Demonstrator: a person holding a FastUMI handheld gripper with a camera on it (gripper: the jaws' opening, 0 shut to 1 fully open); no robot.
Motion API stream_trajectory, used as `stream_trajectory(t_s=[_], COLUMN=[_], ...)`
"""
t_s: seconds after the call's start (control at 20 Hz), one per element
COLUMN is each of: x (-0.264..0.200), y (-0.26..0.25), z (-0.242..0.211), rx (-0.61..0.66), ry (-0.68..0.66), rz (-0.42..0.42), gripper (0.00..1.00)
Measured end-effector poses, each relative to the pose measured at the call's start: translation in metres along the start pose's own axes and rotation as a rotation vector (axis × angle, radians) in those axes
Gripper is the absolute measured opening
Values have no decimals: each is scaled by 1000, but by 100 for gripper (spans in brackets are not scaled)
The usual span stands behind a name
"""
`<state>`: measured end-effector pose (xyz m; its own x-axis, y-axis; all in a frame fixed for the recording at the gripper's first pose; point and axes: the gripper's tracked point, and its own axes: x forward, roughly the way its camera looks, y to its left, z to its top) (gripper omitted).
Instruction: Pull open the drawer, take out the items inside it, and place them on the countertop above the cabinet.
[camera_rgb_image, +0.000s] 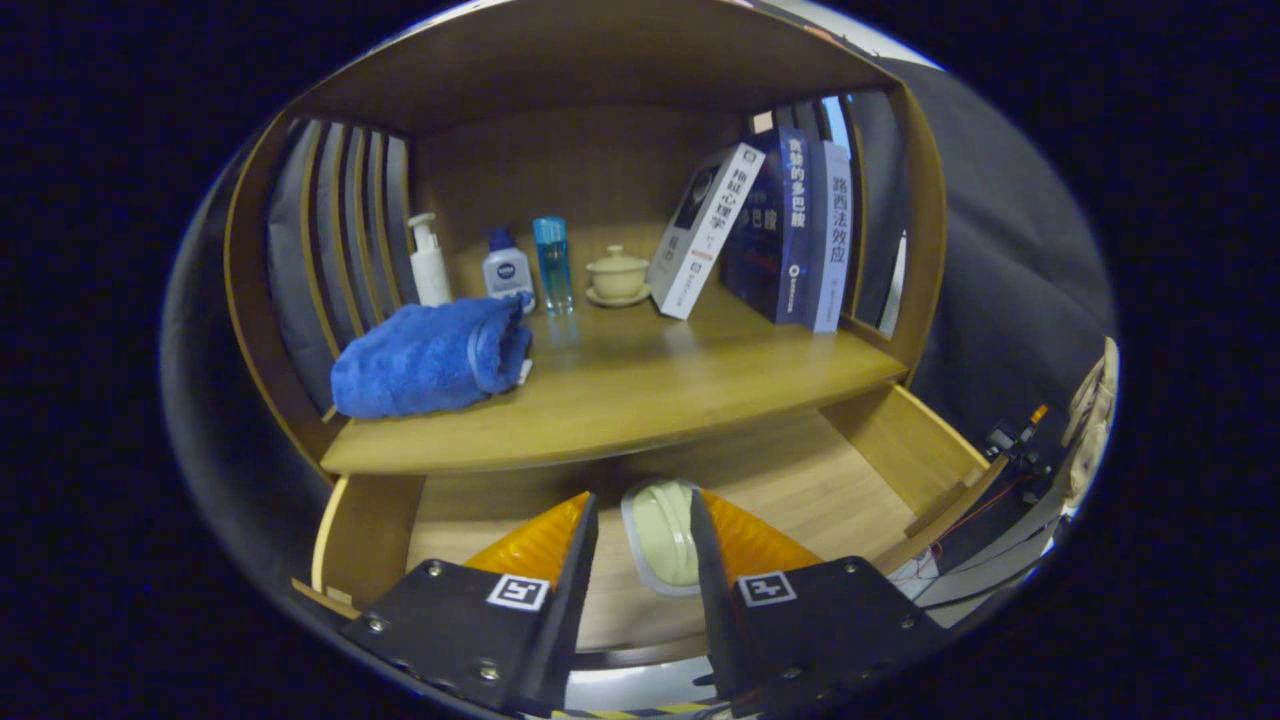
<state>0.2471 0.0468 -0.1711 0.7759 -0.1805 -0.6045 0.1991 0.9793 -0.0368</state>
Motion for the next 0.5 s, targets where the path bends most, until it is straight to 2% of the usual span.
stream_trajectory(t_s=[0.25,0.5], x=[19,39], y=[-1,-3], z=[-16,-29], rx=[-47,-70], ry=[162,237], rz=[-25,-14], gripper=[55,55])
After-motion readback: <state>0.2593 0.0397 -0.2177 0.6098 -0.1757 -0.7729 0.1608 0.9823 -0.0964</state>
